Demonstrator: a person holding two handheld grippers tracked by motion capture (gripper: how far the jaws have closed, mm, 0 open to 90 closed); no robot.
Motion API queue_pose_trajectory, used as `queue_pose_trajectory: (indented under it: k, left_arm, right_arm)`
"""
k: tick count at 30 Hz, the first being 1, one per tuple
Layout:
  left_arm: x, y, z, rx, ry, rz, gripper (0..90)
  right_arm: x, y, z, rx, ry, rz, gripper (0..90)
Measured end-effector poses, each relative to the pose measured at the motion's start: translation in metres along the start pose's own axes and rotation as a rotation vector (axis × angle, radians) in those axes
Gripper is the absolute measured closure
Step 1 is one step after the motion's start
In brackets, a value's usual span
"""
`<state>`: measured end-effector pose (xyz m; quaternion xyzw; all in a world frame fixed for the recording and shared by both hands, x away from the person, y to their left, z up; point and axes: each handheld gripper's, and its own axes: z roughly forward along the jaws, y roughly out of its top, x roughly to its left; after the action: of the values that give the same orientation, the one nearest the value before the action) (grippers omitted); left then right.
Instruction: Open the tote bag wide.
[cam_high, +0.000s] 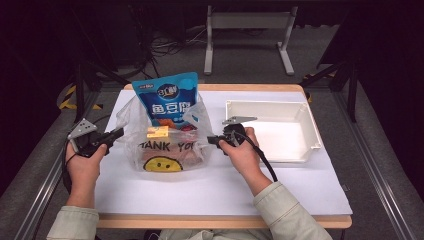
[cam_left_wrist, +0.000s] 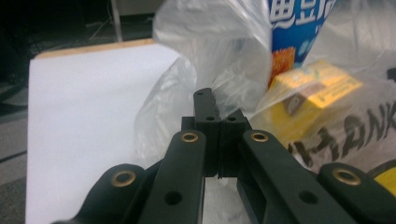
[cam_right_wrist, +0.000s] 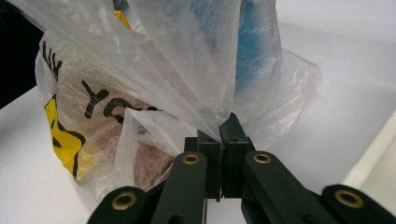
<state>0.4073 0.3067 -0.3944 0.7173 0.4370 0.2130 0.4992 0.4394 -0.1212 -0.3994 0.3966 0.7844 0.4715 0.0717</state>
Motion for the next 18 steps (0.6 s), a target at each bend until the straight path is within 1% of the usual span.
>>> queue_pose_trajectory:
  k: [2,8,11,12,13,16,18]
  left_arm:
    - [0.000,-0.004,0.002,0.022,0.000,-0.002,89.6]
    - [0.003,-0.014,0.007,0.068,-0.003,-0.016,89.6]
    - [0.006,-0.020,0.009,0.111,-0.006,-0.025,89.6]
    - [0.006,-0.021,0.009,0.119,-0.008,-0.028,89.6]
    - [0.007,-0.023,0.011,0.129,-0.010,-0.041,89.6]
    - [0.009,-0.029,0.014,0.153,-0.011,-0.045,89.6]
    - [0.010,-0.032,0.016,0.160,-0.016,-0.060,89.7]
  right_arm:
    - [0.000,-0.003,0.001,0.005,0.002,0.003,89.4]
    - [-0.001,-0.007,0.001,0.011,0.008,0.009,89.4]
    - [-0.001,-0.009,0.000,0.009,0.006,0.006,89.5]
    - [0.000,-0.009,-0.001,0.010,0.008,0.009,89.5]
    - [0.000,-0.009,-0.001,0.010,0.008,0.009,89.5]
    - [0.000,-0.010,-0.002,0.012,0.007,0.008,89.6]
    - [0.001,-0.010,-0.002,0.013,0.008,0.010,89.6]
